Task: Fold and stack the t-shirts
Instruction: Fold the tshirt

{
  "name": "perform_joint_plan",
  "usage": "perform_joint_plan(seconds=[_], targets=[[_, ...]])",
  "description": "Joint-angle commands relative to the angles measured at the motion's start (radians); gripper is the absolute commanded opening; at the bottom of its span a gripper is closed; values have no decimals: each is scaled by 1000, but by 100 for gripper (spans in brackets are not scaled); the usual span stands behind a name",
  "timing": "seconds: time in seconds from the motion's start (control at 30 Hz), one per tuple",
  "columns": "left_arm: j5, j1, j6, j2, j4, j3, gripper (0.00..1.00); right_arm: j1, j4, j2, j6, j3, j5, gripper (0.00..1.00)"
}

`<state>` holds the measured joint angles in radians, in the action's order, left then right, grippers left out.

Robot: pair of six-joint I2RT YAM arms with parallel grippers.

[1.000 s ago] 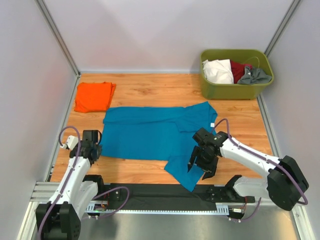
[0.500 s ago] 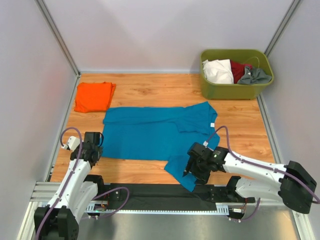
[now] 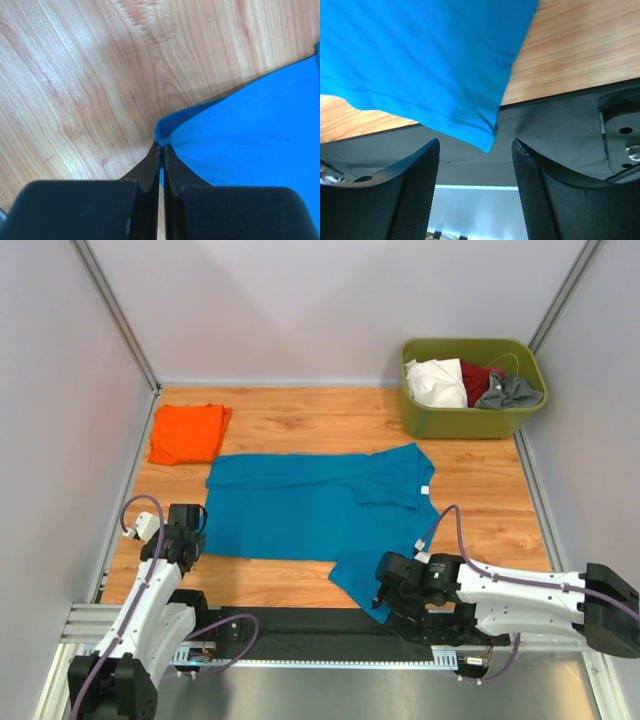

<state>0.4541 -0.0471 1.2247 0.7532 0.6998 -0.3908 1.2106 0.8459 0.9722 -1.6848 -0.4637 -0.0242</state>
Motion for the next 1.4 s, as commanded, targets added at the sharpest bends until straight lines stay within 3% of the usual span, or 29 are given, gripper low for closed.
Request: perform_joint_plan(seconds=[0.0,0.2,0.47,0.6,0.67,0.77,0.9,1.1,1.37], targets=[[29,-10,-14,-14,6,1,0,18,35,17,-76,-32,-72,61],[31,-10,-10,-29,6,20,0,18,-24,30,-84,-6,-79,58],[29,-10,-7,-32,13,21,0,21,-80,52,-67,7,-36,38],[31,-10,-7,-34,9,23,0,21,-71,106,-50,-15,-13,36],[28,-10,-7,-35,15,17,0,24,-47,120,-32,-42,-8,42],[28,-10,-4,-37,17,17,0,24,22,131,-12,-73,-3,60],[28,-10,1,-38,15,26,0,26,25,111,-21,-59,-2,61],[28,-10,-1,-40,12,26,0,27,-16,115,-30,-35,9,42],[31,-11,1,-41,18,24,0,26,-64,145,-13,-26,9,25]])
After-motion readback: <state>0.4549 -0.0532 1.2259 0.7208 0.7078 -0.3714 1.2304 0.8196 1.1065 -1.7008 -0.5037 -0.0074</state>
